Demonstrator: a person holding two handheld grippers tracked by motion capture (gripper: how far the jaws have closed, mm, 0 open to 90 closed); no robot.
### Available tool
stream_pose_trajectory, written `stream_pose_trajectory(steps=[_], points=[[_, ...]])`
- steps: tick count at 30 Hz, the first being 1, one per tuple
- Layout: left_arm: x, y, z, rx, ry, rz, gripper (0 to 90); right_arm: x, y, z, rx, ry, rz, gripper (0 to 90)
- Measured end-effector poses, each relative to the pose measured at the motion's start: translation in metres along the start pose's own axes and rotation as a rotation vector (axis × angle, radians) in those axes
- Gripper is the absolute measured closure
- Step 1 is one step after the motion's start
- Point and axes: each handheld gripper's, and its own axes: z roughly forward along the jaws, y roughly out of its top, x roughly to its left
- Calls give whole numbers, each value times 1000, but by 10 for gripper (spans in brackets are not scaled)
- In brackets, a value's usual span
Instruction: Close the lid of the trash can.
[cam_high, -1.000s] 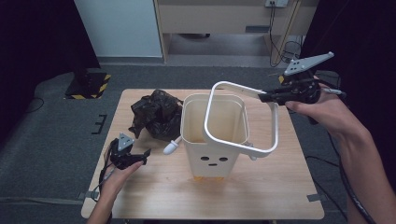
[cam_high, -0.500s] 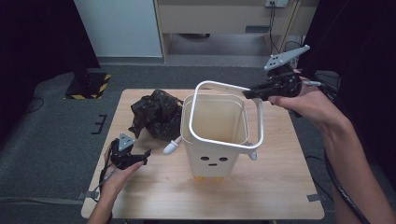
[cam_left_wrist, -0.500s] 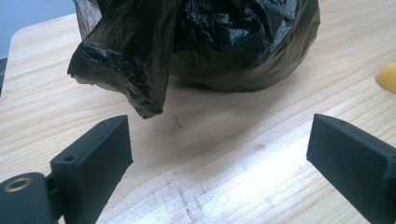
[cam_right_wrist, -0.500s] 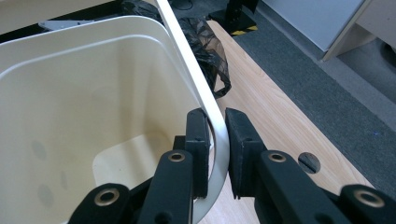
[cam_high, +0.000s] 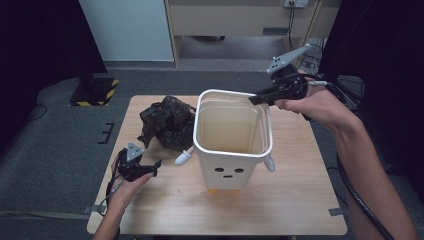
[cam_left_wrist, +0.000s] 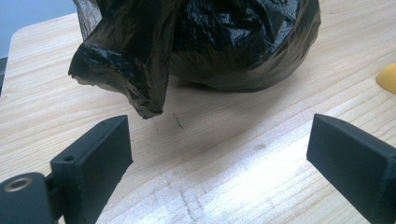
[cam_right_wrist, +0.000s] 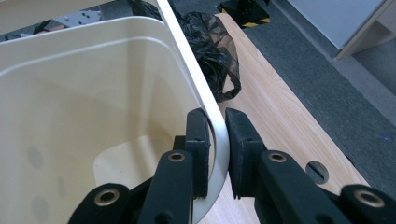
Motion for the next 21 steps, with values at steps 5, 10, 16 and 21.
stream_pose_trajectory(steps=[5, 10, 16, 21], points=[[0, 0, 0, -3, -1, 1, 58, 0, 5, 5, 21, 0, -14, 804], [-1, 0, 1, 2, -4, 5, 58, 0, 7, 9, 45, 3, -24, 803], [-1, 0, 1, 6, -5, 8, 58, -3, 10, 9, 60, 7, -30, 803], [-1, 0, 1, 6, -6, 8, 58, -6, 14, 10, 73, 15, -32, 803]])
